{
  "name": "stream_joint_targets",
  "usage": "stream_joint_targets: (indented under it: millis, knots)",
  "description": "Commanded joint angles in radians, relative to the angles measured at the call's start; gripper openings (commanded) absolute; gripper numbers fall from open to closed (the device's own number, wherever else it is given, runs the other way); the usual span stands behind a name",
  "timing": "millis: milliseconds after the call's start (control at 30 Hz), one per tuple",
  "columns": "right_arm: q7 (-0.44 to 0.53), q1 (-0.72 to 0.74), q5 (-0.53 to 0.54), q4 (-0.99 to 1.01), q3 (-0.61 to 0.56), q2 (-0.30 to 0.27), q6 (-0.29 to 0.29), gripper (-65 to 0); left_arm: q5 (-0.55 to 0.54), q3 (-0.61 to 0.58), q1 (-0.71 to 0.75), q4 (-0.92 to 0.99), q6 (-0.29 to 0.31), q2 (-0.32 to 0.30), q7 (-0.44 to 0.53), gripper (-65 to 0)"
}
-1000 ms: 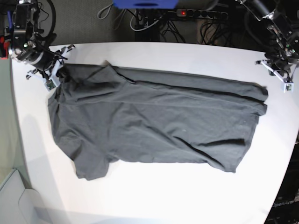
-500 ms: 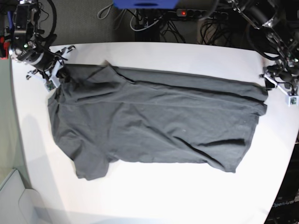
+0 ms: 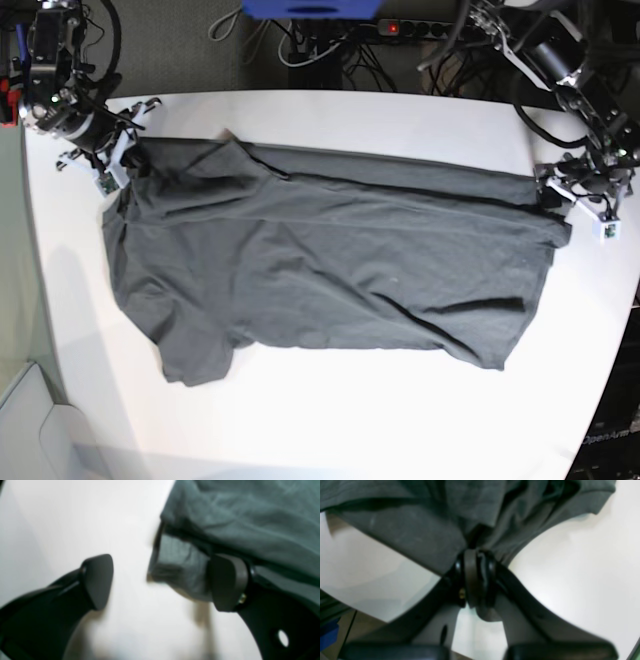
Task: Layout the t-shirt on the table in an organized manner, then fold the t-shirt properly
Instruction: 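Drag the held fold edge toward the collar end with both grippers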
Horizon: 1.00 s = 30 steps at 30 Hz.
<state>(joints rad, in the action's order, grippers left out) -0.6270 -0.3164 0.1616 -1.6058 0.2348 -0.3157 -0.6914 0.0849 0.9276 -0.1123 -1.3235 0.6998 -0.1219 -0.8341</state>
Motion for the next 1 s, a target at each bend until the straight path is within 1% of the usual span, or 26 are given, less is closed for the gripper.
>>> stream_joint_targets:
  millis: [0, 167, 333, 367, 400, 467, 667, 733, 833, 967]
  knots:
    - [-0.031, -0.003, -0.021, -0.003, 0.001, -0.007, -0.007, -65.0, -0.014, 0.000, -0.025, -0.001, -0.002, -0.015, 0.032, -6.4]
    - [-0.031, -0.003, -0.021, -0.003, 0.001, -0.009, -0.007, -65.0, -0.014, 0.000, -0.027, 0.066, -0.002, -0.014, 0.100, -6.4]
    - [-0.032, 0.007, -0.021, -0.003, 0.001, -0.009, -0.007, -65.0, -0.014, 0.000, -0.027, 0.098, -0.002, -0.014, 0.106, -6.7]
    - [-0.038, 0.015, -0.021, -0.003, 0.001, -0.009, -0.007, -65.0, -0.015, 0.000, -0.025, 0.098, -0.002, -0.014, 0.106, -8.0]
    - [-0.040, 0.018, -0.021, -0.001, 0.001, -0.009, -0.007, -65.0, -0.015, 0.000, -0.022, 0.098, -0.002, -0.014, 0.106, -10.7]
    - [-0.040, 0.020, -0.021, -0.001, 0.001, -0.009, -0.007, -65.0, -0.015, 0.000, -0.020, 0.100, -0.002, -0.014, 0.106, -18.7]
    - [-0.040, 0.024, -0.021, -0.001, 0.001, -0.009, -0.007, -65.0, -0.015, 0.000, -0.019, 0.106, -0.002, -0.014, 0.095, -55.6]
    - [-0.040, 0.024, -0.021, -0.001, 0.001, -0.009, -0.007, -65.0, -0.015, 0.001, -0.013, 0.106, -0.002, -0.014, 0.094, -64.9]
    - [-0.040, 0.024, -0.021, -0.003, 0.001, -0.009, -0.007, -65.0, -0.015, 0.001, 0.007, 0.097, -0.002, -0.014, 0.066, -64.1]
    - [-0.040, 0.020, -0.021, -0.003, 0.001, -0.012, -0.007, -65.0, -0.015, 0.008, 0.021, 0.095, -0.002, -0.025, 0.025, -64.6]
